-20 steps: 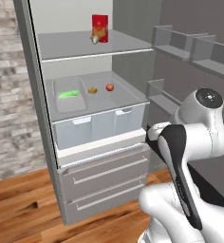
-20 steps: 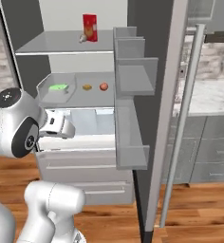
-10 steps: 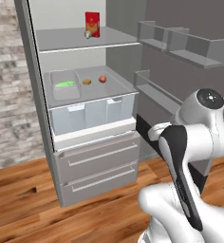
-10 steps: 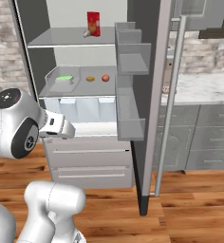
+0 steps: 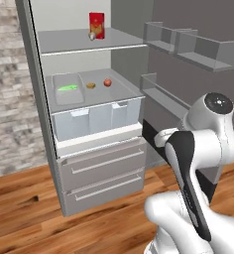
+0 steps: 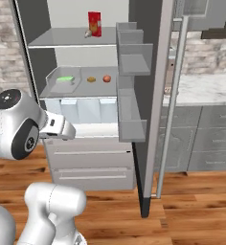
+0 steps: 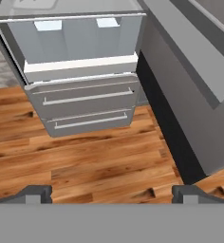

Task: Place the tupperware on the second highest shelf of the fridge. Make space for the tupperware among the existing items by rearranging them on the shelves if needed. Close the fridge door when finished.

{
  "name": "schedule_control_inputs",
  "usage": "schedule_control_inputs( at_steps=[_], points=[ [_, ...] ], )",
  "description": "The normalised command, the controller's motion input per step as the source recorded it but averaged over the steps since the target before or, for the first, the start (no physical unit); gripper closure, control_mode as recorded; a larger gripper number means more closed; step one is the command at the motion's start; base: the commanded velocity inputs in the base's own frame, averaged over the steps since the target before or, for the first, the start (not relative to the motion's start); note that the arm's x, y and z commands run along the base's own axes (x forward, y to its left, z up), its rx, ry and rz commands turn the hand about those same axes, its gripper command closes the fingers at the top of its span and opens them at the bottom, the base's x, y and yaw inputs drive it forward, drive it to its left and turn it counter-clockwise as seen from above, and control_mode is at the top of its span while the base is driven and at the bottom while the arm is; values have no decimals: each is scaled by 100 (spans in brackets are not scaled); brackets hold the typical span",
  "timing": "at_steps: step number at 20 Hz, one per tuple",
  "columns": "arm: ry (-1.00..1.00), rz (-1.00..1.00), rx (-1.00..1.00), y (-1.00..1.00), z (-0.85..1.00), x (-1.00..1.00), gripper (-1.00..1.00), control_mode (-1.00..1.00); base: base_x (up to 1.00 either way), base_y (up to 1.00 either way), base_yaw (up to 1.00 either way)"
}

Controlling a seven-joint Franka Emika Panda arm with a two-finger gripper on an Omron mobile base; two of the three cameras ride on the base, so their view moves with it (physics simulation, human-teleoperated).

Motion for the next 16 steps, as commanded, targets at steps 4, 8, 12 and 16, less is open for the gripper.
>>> schedule_control_inputs(
  at_steps=[4,8,12,16],
  points=[
    [0,0,0,0,-1,0,-100,-100,0,0,0],
    [0,-2,0,-5,-3,-7,-100,-100,0,0,0],
    [-4,-16,0,-40,-22,-52,-100,-100,0,0,0],
    [-21,-19,1,-67,-25,-42,-100,-100,0,0,0]
  ],
)
